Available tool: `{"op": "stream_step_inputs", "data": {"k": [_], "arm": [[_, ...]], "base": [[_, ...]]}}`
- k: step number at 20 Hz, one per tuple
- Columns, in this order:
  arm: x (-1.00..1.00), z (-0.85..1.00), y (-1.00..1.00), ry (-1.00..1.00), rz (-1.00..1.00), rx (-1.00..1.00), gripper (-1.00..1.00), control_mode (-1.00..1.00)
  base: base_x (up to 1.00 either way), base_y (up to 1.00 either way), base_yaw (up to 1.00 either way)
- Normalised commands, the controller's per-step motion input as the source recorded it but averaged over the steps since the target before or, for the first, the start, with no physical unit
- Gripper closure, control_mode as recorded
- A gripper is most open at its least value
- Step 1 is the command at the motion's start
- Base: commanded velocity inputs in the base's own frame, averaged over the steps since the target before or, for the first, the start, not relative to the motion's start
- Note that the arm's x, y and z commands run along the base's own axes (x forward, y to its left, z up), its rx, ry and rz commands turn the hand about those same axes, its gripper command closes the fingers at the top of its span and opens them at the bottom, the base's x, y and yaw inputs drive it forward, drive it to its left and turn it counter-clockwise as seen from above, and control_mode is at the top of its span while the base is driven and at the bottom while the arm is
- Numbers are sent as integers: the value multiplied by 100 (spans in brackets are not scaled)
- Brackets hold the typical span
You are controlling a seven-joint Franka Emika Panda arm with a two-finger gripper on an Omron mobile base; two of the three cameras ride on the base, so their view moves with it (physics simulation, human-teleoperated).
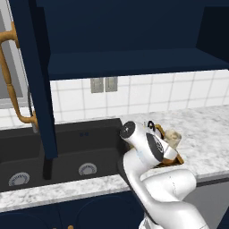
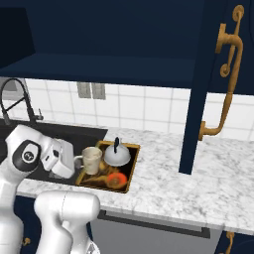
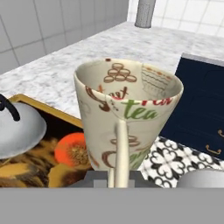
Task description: Pick the kettle from the counter and place it on the tray. Then pick the mug from the cabinet and place it on the tray. Then close the cabinet doors.
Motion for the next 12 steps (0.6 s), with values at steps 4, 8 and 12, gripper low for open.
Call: {"op": "stream_step_inputs", "data": {"k": [4, 8, 12], "arm": [[12, -52, 0, 0, -1, 0, 100, -100], [4, -43, 0, 0, -3, 0, 100, -100], [17, -42, -9, 1, -6, 0, 100, -100]], "base": [[0, 0, 0], [0, 0, 0], [0, 0, 0]]}}
